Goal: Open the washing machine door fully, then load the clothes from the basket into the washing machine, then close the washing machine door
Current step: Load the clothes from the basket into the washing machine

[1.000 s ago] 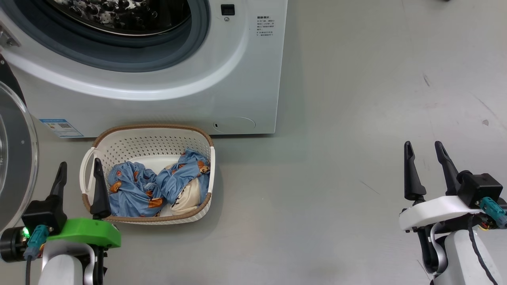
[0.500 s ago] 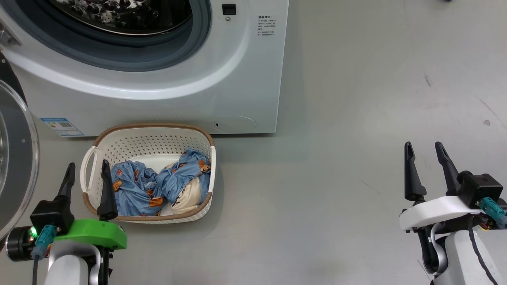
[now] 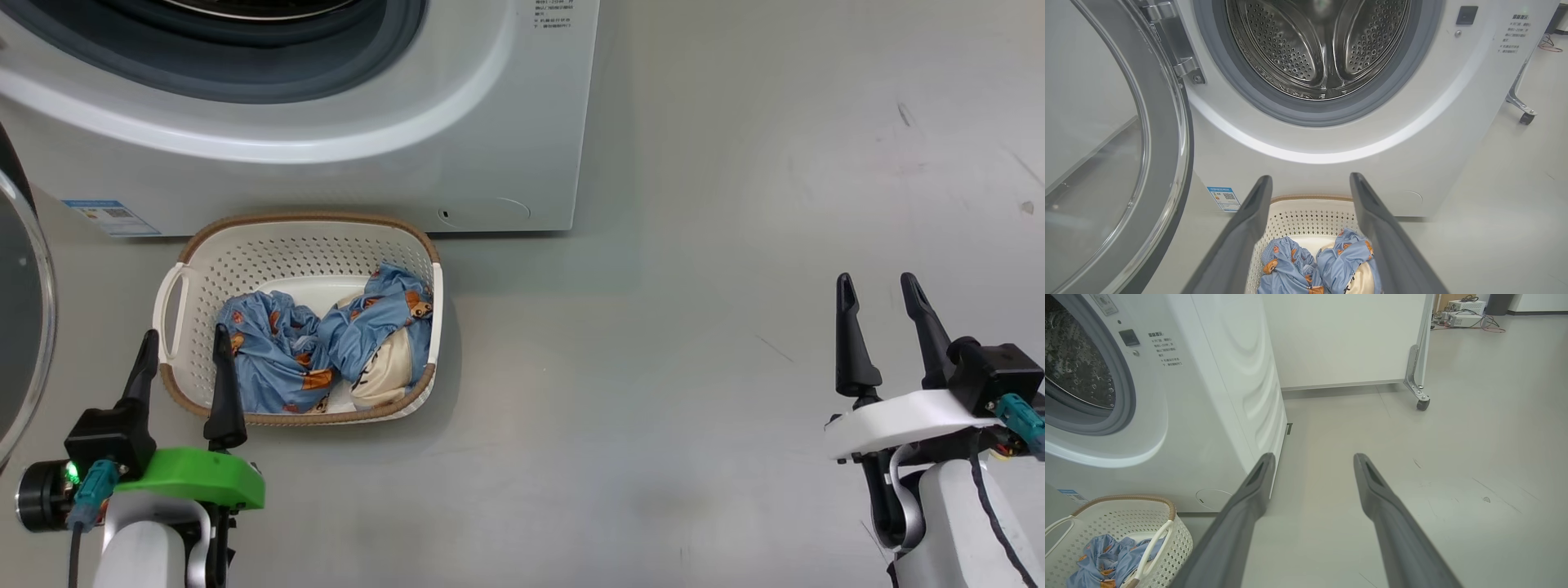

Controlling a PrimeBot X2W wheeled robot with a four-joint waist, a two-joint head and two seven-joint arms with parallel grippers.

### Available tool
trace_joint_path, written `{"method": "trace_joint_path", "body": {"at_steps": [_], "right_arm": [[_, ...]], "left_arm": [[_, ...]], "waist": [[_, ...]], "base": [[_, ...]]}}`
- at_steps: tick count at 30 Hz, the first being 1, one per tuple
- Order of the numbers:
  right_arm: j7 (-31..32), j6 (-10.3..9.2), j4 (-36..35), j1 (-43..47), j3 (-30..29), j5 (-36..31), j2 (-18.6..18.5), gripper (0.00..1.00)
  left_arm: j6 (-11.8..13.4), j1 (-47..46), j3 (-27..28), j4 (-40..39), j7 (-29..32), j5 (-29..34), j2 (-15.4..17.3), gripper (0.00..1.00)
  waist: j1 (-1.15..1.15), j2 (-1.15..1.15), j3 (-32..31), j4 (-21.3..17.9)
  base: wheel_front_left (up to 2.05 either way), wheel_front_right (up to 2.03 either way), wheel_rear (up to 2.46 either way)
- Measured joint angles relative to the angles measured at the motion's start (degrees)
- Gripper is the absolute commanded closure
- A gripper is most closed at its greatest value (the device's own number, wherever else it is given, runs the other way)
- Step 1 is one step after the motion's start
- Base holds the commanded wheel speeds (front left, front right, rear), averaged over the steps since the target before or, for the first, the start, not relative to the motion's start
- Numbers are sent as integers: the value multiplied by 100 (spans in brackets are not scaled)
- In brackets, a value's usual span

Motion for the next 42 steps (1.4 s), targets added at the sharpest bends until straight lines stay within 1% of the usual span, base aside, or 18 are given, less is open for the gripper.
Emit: {"method": "trace_joint_path", "body": {"at_steps": [14, 29, 39, 42], "right_arm": [[0, 0, -224, -348, -94, -12, -19, 0], [0, 0, -534, -784, -231, -80, -49, 0], [0, 0, -694, -1042, -303, -103, -51, 0], [0, 0, -710, -1117, -303, -103, -48, 0]], "left_arm": [[-5, -489, -319, -107, 0, -108, -18, 0], [-7, -1268, -390, -167, 0, -156, -38, 0], [-7, -2009, -315, 124, 0, -213, -53, 0], [-7, -2193, -263, 257, 0, -219, 2, 0]], "waist": [[0, 0, 867, 106], [0, 0, 1980, 208], [1, 0, 2712, 227], [1, 0, 2910, 217]], "base": [[0, 0, 0], [0, 0, 0], [0, 0, 0], [0, 0, 0]]}}
